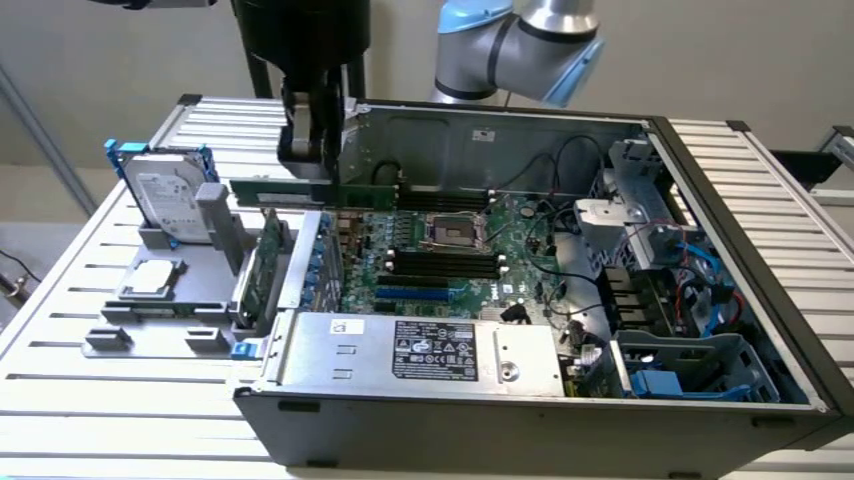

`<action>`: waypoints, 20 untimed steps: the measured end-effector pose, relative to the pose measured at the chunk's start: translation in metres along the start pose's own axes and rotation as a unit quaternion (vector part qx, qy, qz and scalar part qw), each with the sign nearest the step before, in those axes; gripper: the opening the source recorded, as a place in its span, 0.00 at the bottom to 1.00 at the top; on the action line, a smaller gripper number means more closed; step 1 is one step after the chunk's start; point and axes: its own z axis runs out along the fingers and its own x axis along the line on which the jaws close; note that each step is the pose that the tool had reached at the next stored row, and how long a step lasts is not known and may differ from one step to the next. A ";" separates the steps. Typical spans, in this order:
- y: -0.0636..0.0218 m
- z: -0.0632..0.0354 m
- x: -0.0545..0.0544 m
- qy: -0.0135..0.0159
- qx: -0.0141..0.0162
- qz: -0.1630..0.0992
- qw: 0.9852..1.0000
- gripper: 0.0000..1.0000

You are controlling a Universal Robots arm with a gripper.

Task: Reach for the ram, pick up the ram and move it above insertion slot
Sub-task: 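Pick up the ram and move it above insertion slot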

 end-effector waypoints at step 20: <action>-0.0695 0.0013 -0.034 0.000 0.000 0.000 1.000 0.13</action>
